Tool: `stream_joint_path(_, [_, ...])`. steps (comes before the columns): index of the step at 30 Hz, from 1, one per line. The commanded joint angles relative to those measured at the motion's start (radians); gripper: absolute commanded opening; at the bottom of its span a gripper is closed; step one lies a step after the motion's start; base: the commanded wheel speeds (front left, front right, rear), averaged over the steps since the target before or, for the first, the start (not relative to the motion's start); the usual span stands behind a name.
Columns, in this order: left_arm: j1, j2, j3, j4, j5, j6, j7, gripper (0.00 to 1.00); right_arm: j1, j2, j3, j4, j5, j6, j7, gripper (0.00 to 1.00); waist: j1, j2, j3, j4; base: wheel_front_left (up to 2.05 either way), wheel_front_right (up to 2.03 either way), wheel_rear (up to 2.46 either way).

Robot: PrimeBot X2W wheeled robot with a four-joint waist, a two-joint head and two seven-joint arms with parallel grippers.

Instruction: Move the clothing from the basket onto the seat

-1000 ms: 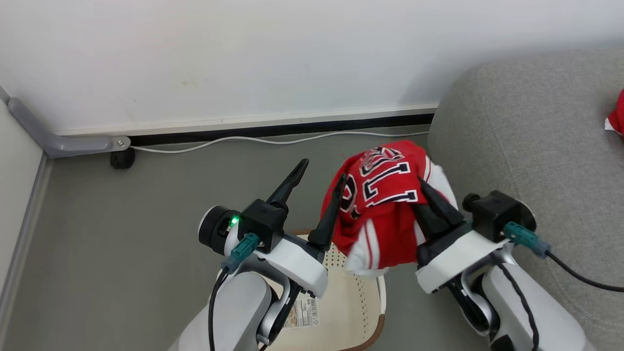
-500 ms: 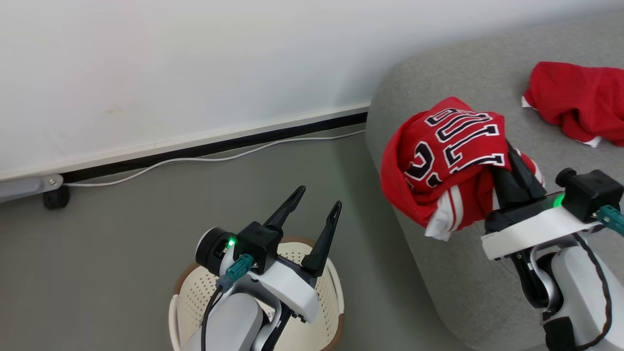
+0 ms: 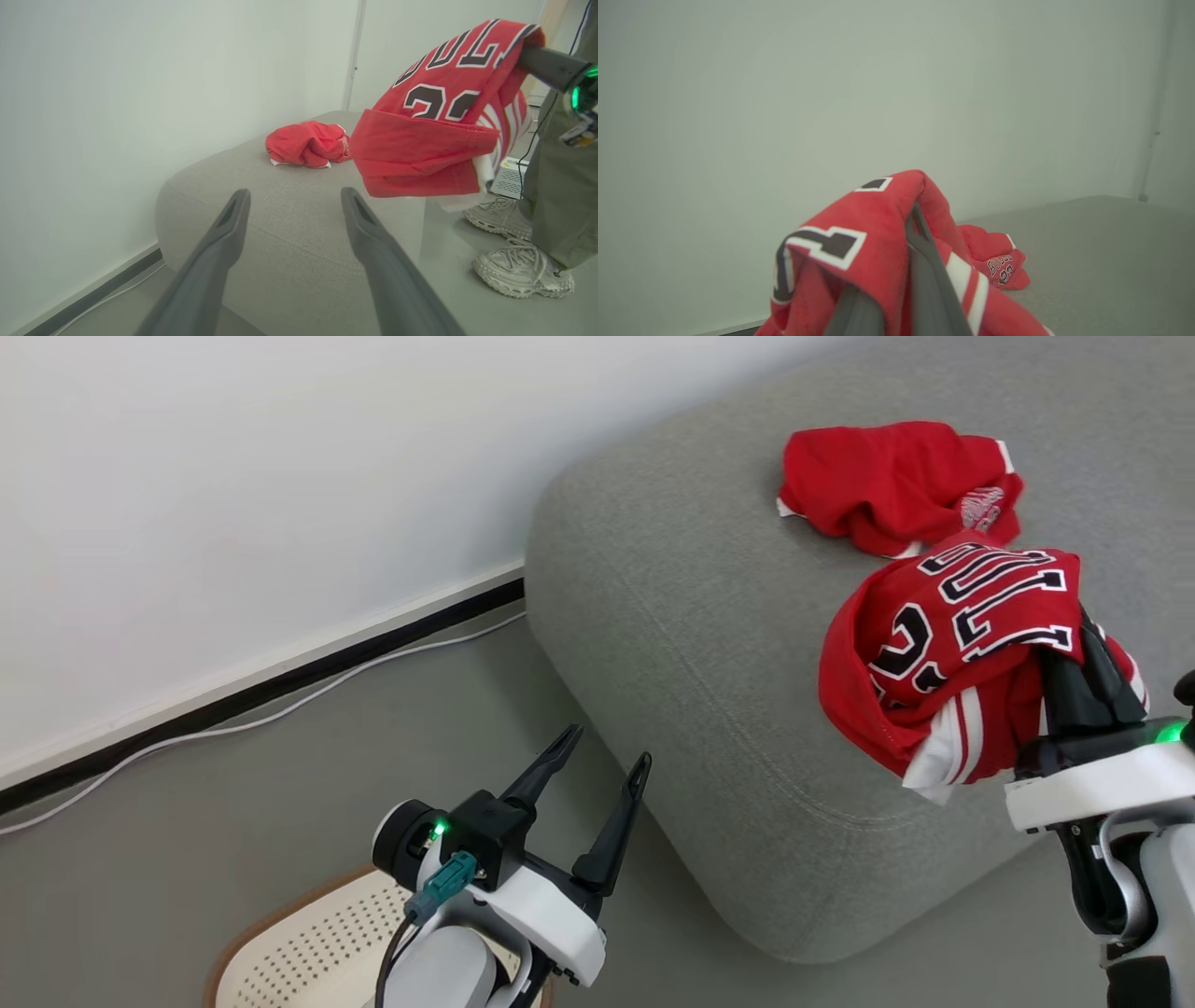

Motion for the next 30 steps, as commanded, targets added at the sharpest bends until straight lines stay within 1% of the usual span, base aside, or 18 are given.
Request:
stream_joint_path(1, [-0.013,0.004,0.038,-0.027,0.015,-0.011,-0.006,1.00,0.002,-0.018,-0.003,-0.038,0.000,0.003,-0.006,0.00,0.0000,-0.0001,-0.001,-0.060,0.00,0.00,0.00])
stream_joint_path(9, [-0.053,0.004,0.005,-0.011,0.020,-0.034,-0.006,1.00,0.085,-0.024,-0.144,-0.099,-0.014,0.003,-0.006,0.00,0.0000,-0.0001,0.035,-0.090,0.00,0.00,0.00])
stream_joint_path(13, [-0.070,0.004,-0.010,0.003,0.023,-0.037,-0.006,1.00,0.090,-0.062,-0.159,-0.101,-0.041,0.003,-0.006,0.00,0.0000,-0.0001,0.072,-0.099,0.00,0.00,0.00])
stream_joint_path(17, [-0.099,0.004,-0.014,0.016,0.044,-0.036,-0.006,1.00,0.021,-0.111,-0.169,-0.078,-0.053,0.003,-0.006,0.00,0.0000,-0.0001,0.131,-0.103,0.00,0.00,0.00])
stream_joint_path(22, [-0.133,0.004,-0.018,0.032,0.094,-0.027,-0.006,1.00,-0.114,-0.164,-0.139,-0.014,-0.065,0.003,-0.006,0.00,0.0000,-0.0001,0.221,-0.106,0.00,0.00,0.00])
stream_joint_path(25, [-0.160,0.004,-0.026,0.044,0.116,-0.026,-0.006,1.00,-0.202,-0.197,-0.121,0.035,-0.075,0.003,-0.006,0.00,0.0000,-0.0001,0.284,-0.088,0.00,0.00,0.00])
stream_joint_path(26, [-0.160,0.004,-0.026,0.044,0.116,-0.026,-0.006,1.00,-0.202,-0.197,-0.121,0.035,-0.075,0.003,-0.006,0.00,0.0000,-0.0001,0.284,-0.088,0.00,0.00,0.00])
stream_joint_path(30, [-0.203,0.004,-0.044,0.065,0.135,-0.026,-0.006,1.00,-0.313,-0.245,-0.125,0.108,-0.087,0.003,-0.006,0.00,0.0000,-0.0001,0.367,-0.053,0.00,0.00,0.00])
